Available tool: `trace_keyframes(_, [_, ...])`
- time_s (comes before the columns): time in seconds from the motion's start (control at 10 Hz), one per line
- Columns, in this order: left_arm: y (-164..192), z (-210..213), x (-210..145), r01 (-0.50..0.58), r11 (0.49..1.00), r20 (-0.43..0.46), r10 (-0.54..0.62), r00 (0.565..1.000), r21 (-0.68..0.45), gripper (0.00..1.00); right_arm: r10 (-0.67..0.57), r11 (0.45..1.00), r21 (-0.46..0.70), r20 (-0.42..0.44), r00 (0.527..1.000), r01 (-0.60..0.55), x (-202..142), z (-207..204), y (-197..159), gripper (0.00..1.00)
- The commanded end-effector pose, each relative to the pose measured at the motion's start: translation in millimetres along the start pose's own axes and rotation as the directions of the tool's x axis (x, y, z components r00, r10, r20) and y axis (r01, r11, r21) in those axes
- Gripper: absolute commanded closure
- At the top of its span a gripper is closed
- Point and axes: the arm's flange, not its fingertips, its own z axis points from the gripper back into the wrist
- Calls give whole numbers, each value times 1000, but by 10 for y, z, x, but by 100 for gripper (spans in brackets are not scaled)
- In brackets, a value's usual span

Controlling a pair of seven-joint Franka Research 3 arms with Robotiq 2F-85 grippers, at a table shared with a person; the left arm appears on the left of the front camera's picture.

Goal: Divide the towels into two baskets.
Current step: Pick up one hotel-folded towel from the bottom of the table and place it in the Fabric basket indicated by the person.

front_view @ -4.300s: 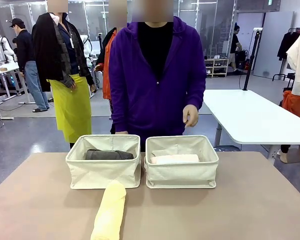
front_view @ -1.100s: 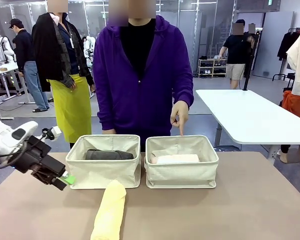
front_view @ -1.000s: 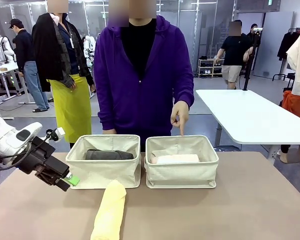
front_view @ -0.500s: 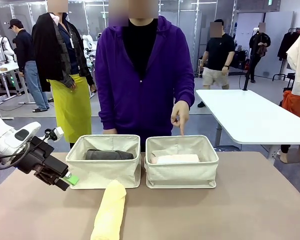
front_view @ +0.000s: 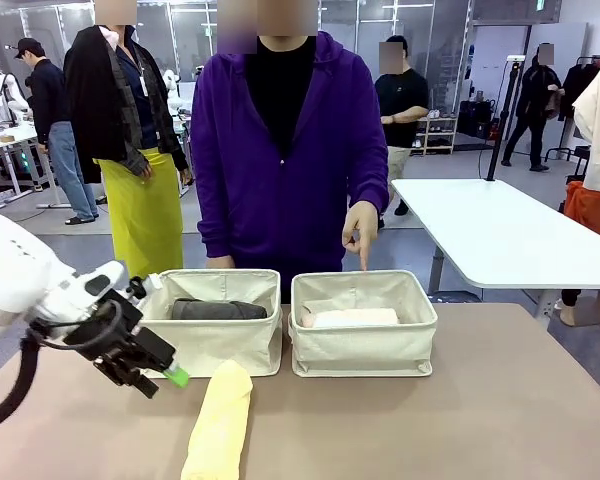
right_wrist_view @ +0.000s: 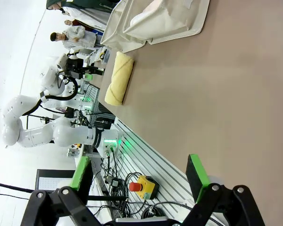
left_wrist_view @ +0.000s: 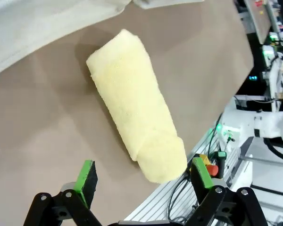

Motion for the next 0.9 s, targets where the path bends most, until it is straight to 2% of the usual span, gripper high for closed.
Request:
trace_keyframes(0.0, [-97, -239, 88, -38, 998, -35, 39, 999, 41, 0, 2, 1000, 5, 6, 1000, -2, -16, 7, 52, 0])
trace_keyframes(0.2, [-181, -505, 179, -93, 989, -69, 102, 992, 118, 0, 2, 1000, 5, 6, 1000, -2, -16, 7, 52, 0])
trace_keyframes(0.3, [-240, -608, 183, -100, 991, -54, 106, 993, 93, 0, 2, 1000, 5, 6, 1000, -2, -16, 7, 52, 0])
trace_keyframes(0.7, [-401, -930, 226, -168, 964, -60, 184, 981, 205, 0, 2, 1000, 5, 6, 1000, -2, -16, 7, 52, 0])
trace_keyframes(0.8, [-428, -989, 254, -189, 964, -66, 204, 977, 185, 0, 2, 1000, 5, 6, 1000, -2, -16, 7, 52, 0])
